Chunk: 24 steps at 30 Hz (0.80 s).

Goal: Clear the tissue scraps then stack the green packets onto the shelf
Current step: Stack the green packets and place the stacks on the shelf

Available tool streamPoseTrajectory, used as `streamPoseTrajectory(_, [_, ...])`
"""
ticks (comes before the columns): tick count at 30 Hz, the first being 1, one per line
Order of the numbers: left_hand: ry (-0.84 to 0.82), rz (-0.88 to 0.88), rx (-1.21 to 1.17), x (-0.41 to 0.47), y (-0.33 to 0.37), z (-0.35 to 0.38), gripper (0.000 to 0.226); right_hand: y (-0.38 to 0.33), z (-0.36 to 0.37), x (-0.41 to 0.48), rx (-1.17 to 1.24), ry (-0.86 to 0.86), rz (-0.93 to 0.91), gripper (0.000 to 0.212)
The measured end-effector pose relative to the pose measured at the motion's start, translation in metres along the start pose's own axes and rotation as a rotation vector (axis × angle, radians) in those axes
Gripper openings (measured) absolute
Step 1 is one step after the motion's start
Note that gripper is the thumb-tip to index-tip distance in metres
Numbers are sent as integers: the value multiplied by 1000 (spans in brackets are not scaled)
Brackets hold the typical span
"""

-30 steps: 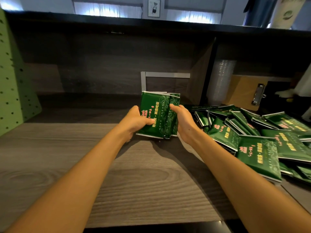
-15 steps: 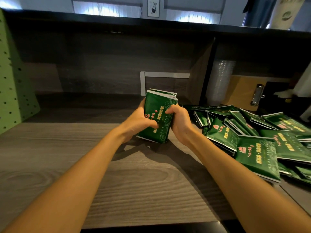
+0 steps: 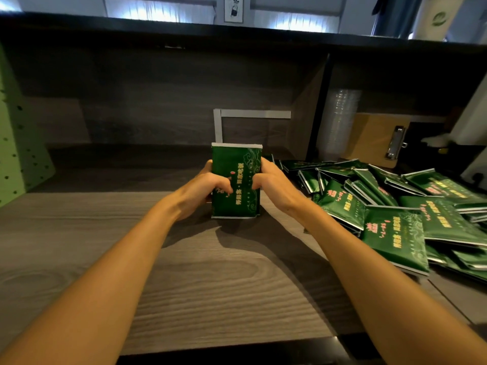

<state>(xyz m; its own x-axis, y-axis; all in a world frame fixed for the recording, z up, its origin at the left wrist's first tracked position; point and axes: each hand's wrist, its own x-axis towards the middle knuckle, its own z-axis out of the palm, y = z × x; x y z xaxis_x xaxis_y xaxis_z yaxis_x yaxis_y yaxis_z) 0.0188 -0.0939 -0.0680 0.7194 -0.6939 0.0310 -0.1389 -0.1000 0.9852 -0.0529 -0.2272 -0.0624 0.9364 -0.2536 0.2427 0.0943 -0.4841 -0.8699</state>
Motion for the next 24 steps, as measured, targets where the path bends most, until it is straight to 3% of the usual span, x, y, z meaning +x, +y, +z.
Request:
streamPoseTrajectory(2, [25,-23,-17,5,-1,0,47,-1,-7,2,-113,18,53,56])
streamPoseTrajectory(6, [119,-41,-33,10,1,4,28,0,-36,3,-445,135,191,30])
streamPoseTrajectory(10, [163,-114,-65,6,5,16,24,10,-51,-5,-859,138,499,54])
streamPoseTrajectory(14, [117,-165,-108,2,10,29,13,15,-51,-9,-899,64,703,63])
streamPoseTrajectory(19, [151,-192,-126,3,8,27,24,19,-43,-9,-974,-32,601,56])
streamPoseTrajectory(24, [270,-226,-151,4,5,13,25,14,-37,-10,-900,-86,445,46])
